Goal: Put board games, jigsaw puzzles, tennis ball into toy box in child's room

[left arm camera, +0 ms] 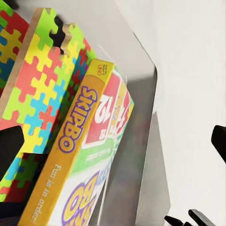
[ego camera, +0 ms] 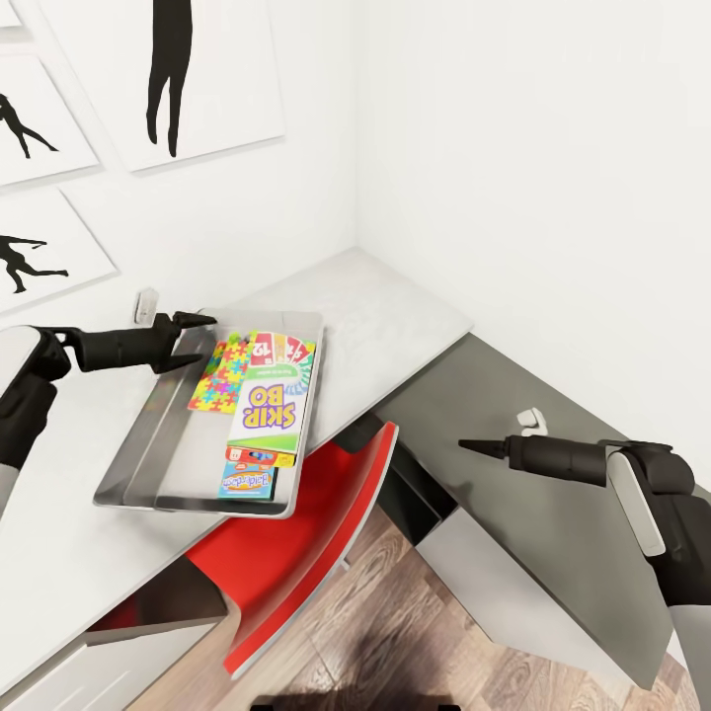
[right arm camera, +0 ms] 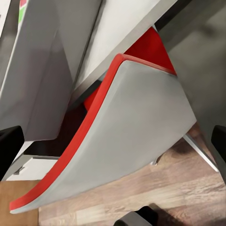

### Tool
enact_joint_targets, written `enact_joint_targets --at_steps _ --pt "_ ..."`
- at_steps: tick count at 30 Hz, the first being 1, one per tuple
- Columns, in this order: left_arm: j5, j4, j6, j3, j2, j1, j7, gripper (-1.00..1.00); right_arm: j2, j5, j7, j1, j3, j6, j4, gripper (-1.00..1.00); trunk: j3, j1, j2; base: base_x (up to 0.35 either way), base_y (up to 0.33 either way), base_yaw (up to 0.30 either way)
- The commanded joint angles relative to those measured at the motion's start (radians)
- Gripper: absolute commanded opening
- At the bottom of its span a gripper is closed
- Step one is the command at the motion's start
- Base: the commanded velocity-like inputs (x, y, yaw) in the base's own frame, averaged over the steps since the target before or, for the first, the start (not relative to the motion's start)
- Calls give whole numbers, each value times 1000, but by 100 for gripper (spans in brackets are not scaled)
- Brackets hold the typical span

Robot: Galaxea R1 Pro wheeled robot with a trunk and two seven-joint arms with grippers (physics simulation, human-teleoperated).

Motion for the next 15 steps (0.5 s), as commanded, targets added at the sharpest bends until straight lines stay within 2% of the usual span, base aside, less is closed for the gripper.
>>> enact_joint_targets --at_steps 1,15 --pt "16 -9 0 -1 1 0 10 100 0 3 6 -1 -1 3 0 100 -1 0 -1 0 0 0" --pt "41 -85 1 -1 2 5 12 100 0 4 8 1 -1 3 0 100 -1 0 -1 0 0 0"
